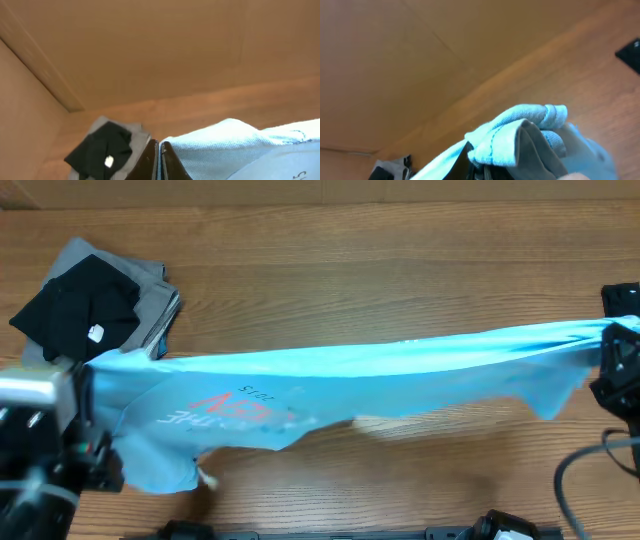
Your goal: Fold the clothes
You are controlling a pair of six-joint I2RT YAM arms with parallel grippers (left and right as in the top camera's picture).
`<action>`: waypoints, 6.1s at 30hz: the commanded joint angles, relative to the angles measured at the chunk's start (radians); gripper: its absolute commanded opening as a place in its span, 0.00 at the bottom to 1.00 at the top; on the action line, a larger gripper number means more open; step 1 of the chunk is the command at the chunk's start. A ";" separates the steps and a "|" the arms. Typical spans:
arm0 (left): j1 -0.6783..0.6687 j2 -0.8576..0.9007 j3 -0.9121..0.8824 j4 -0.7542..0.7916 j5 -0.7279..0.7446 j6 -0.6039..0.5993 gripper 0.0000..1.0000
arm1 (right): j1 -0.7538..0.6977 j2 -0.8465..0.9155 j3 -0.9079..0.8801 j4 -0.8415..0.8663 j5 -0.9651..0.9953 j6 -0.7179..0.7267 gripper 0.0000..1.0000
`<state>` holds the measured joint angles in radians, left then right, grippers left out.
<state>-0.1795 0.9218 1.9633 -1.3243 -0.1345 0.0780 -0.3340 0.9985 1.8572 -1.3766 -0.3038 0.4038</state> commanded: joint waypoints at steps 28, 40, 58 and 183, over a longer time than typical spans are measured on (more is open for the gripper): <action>0.002 0.076 0.145 -0.161 0.049 0.031 0.04 | -0.009 0.109 0.127 -0.245 0.007 -0.068 0.04; 0.002 0.192 -0.060 -0.161 0.132 0.016 0.04 | -0.008 0.204 -0.071 -0.231 0.032 -0.069 0.04; -0.019 0.634 -0.315 0.021 0.342 0.019 0.04 | -0.008 0.626 -0.380 0.014 0.034 -0.074 0.04; -0.058 0.660 -0.316 0.065 0.334 0.023 0.04 | 0.024 0.613 -1.027 0.582 -0.140 0.041 0.25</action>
<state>-0.2344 1.6085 1.6341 -1.2629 0.1913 0.1040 -0.3073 1.6505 0.8078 -0.7795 -0.4160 0.4656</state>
